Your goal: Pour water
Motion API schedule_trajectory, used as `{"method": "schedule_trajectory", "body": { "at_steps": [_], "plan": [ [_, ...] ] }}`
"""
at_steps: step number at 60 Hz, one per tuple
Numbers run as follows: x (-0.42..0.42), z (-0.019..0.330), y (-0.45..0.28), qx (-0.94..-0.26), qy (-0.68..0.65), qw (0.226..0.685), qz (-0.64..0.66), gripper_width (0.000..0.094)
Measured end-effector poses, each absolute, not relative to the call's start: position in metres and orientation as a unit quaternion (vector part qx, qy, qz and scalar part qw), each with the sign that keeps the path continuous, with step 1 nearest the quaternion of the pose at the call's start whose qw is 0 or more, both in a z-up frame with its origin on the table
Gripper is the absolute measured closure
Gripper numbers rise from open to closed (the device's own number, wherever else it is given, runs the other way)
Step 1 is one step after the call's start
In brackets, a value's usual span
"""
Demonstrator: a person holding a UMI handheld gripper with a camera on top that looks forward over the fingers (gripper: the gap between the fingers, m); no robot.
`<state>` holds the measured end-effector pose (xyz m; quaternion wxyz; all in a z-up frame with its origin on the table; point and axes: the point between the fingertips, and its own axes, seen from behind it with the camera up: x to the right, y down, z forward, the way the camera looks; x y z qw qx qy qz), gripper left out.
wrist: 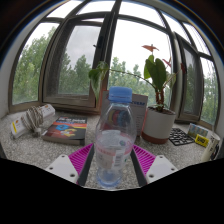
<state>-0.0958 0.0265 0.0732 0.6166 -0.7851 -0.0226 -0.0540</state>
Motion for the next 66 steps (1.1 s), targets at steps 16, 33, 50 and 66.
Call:
{"method": "schedule_trajectory", "body": {
  "at_steps": [16,33,50,66],
  "plan": [
    [-0.102,0.077,0.033,-0.771,-0.011,0.636,-0.014,0.0577],
    [-0.107,0.179,0.002,-0.723,0.015,0.681,0.113,0.0646],
    [-0.016,0.358,-0.059,-0.551,0.179,0.649,0.493,0.0647],
    [0.157,0.368,-0.064,-0.289,0.369,0.455,0.757,0.0648]
  ]
}}
